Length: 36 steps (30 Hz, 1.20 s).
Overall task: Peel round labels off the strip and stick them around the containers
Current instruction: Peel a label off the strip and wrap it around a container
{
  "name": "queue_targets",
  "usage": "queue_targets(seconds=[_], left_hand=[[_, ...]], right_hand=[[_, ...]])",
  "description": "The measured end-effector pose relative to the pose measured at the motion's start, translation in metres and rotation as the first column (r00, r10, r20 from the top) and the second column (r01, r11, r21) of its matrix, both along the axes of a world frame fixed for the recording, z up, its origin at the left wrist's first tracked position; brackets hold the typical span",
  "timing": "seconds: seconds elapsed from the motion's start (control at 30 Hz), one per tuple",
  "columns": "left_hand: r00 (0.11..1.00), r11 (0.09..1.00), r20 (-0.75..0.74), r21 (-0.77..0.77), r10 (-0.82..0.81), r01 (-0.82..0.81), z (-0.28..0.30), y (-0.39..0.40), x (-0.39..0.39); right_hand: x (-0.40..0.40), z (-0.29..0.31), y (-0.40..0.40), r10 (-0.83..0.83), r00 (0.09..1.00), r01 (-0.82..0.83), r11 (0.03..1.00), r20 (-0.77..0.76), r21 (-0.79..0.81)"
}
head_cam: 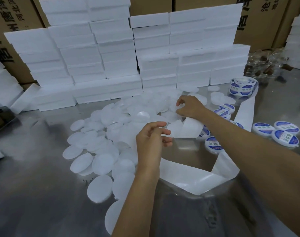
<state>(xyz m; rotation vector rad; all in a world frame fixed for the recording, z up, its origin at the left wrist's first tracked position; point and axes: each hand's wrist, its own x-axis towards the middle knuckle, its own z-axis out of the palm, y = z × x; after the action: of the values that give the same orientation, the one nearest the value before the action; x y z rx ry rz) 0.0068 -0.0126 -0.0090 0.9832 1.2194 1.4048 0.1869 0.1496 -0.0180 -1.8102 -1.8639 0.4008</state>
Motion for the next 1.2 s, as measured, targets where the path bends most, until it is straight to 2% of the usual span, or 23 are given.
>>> queue_targets(seconds=[0.1,0.23,0.37,0.47,0.53,0.63,0.77,0.87,0.97,1.03,1.1,1.2], left_hand=[[1.0,1.0,0.0,-0.002,-0.002,0.002,0.0,0.0,0.001],[1.0,1.0,0.028,-0.014,-0.006,0.006,0.002,-0.001,0.001],[0.998,1.0,0.067,-0.022,-0.02,0.022,0.006,-0.004,0.003],[0.989,0.994,0.102,0.003,-0.109,0.11,0.009,-0.007,0.004],[0.985,0.984,0.043,0.069,-0.168,0.164,0.008,-0.013,0.007],[0.985,0.972,-0.051,0.161,-0.162,0.168,0.005,-0.019,0.013],[0.987,0.973,-0.033,0.166,-0.16,0.163,0.009,-0.023,0.014],[0.988,0.976,0.002,0.156,-0.153,0.15,0.012,-0.024,0.013],[0.99,0.98,0.007,0.142,-0.14,0.138,0.013,-0.024,0.011],[0.99,0.979,-0.011,0.146,-0.144,0.144,0.013,-0.023,0.011],[0.988,0.976,-0.027,0.154,-0.154,0.156,0.013,-0.023,0.012],[0.987,0.969,-0.061,0.188,-0.151,0.16,0.012,-0.023,0.015]], right_hand=[[0.005,0.003,-0.004,-0.048,0.997,0.051,0.996,-0.055,0.073],[0.01,0.019,-0.028,-0.014,0.994,0.037,0.974,-0.106,0.224],[0.002,0.039,-0.079,0.137,0.967,-0.061,0.942,-0.213,0.33],[-0.014,0.042,-0.125,0.26,0.927,-0.171,0.934,-0.27,0.312],[-0.025,0.036,-0.15,0.3,0.911,-0.208,0.927,-0.282,0.313],[-0.036,0.028,-0.171,0.315,0.917,-0.228,0.917,-0.246,0.327],[-0.017,0.03,-0.184,0.305,0.92,-0.262,0.945,-0.246,0.193],[0.016,0.038,-0.199,0.293,0.933,-0.298,0.954,-0.209,0.009],[0.049,0.042,-0.216,0.367,0.924,-0.381,0.871,-0.106,-0.31],[0.06,0.036,-0.225,0.416,0.906,-0.402,0.794,-0.076,-0.456],[0.061,0.023,-0.226,0.424,0.903,-0.414,0.81,-0.073,-0.415],[0.056,0.011,-0.217,0.285,0.944,-0.317,0.922,-0.165,-0.221]])
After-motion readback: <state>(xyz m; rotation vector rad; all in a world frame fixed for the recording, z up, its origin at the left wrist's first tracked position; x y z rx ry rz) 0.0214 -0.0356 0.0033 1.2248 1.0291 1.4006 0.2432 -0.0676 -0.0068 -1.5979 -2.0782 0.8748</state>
